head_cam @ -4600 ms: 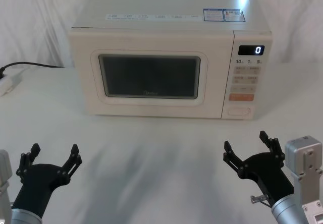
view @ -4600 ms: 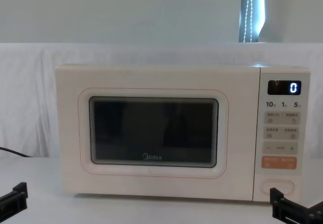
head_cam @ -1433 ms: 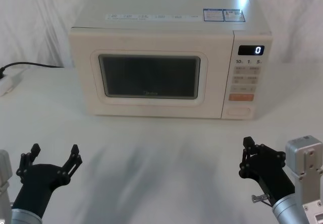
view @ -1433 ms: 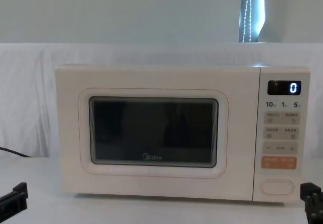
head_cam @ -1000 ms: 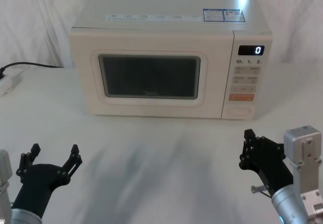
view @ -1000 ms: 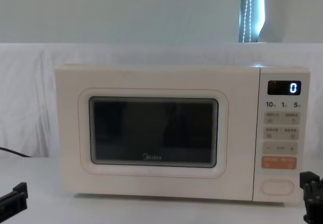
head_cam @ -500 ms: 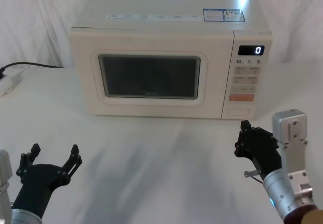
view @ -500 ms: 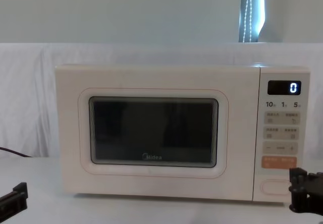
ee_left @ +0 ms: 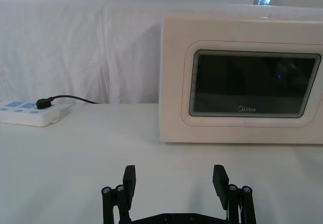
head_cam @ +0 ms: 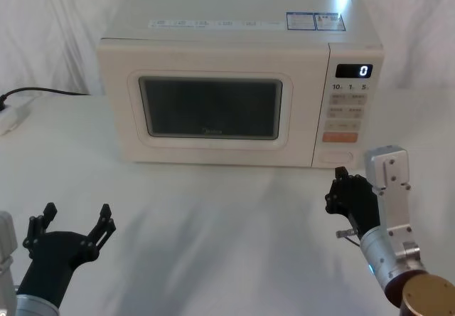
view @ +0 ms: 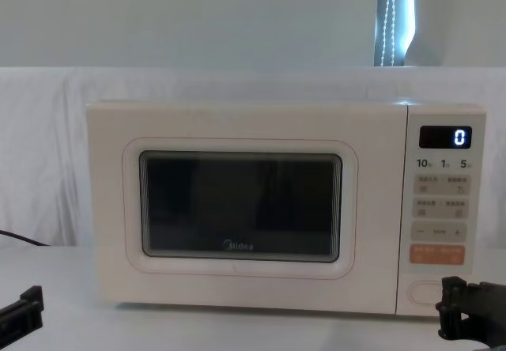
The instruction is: Press the button to open the microwave door with one hand; close the microwave door with the other hand.
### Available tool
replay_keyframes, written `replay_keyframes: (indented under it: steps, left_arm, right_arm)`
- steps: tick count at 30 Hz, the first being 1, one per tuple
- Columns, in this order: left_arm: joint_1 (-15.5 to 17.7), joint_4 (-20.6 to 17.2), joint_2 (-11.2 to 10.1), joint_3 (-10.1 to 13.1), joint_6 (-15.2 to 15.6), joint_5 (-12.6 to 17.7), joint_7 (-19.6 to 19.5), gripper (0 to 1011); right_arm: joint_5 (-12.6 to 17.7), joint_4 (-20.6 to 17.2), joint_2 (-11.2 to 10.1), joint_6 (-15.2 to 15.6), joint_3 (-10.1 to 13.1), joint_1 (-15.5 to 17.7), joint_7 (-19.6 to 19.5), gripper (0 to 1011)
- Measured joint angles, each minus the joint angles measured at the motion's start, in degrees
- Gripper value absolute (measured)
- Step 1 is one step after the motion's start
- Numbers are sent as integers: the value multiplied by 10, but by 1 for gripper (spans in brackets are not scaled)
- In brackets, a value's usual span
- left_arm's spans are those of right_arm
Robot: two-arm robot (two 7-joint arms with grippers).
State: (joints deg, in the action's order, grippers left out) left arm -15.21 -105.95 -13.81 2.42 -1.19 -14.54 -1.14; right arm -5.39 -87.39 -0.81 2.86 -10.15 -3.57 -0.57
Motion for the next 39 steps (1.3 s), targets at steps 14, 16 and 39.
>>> replay_keyframes:
  steps: [14, 16, 39]
  left_arm:
    - [0, 0, 0, 0, 0, 0, 0, 1001]
    - [0, 0, 0, 0, 0, 0, 0, 1001]
    - [0, 0, 0, 0, 0, 0, 0, 1001]
  right_arm:
    - [-23, 71, 22, 4, 11, -50, 1, 0]
    - [-24, 79, 25, 5, 12, -57, 2, 0]
    - [-42, 152, 33, 35, 23, -120, 6, 0]
